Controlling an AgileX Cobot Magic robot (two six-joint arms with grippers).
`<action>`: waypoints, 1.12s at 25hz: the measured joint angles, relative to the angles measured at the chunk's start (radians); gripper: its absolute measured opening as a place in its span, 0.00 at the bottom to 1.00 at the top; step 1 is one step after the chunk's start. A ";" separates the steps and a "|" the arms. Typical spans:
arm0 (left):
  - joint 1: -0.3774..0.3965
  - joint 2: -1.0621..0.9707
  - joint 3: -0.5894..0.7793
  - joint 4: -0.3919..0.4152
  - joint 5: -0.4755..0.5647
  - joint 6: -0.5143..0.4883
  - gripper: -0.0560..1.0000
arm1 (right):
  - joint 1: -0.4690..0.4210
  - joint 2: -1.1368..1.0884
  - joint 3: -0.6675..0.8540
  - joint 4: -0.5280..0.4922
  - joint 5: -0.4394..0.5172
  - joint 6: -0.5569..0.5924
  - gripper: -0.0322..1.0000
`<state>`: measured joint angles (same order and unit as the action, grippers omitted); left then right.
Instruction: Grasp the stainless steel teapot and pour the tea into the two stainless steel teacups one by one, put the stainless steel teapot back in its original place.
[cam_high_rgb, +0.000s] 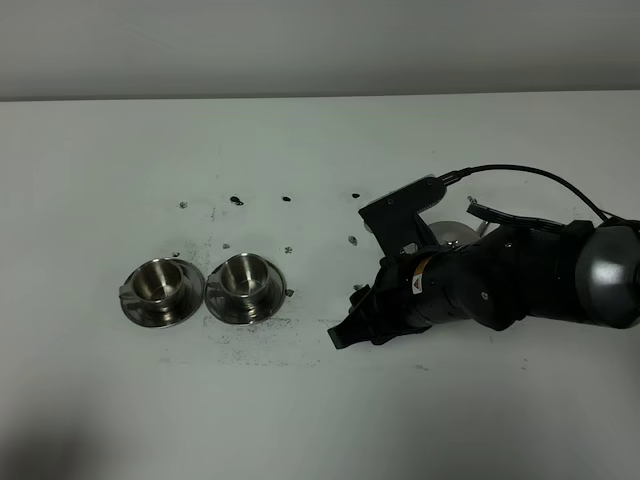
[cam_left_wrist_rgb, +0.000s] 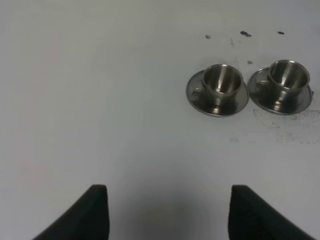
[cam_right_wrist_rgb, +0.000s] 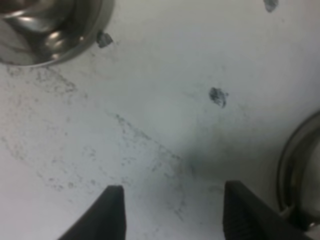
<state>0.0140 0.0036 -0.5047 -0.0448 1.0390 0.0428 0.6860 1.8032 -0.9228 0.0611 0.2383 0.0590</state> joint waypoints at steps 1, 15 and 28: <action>0.000 0.000 0.000 0.000 0.000 0.000 0.54 | -0.004 0.000 0.000 -0.002 0.005 0.001 0.47; 0.000 0.000 0.000 0.000 0.000 0.000 0.54 | -0.024 0.000 0.000 -0.077 0.093 0.080 0.46; 0.000 0.000 0.000 0.000 0.000 0.000 0.54 | -0.027 0.000 0.000 -0.208 0.197 0.206 0.46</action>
<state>0.0140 0.0036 -0.5047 -0.0448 1.0390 0.0428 0.6587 1.8032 -0.9228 -0.1466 0.4358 0.2645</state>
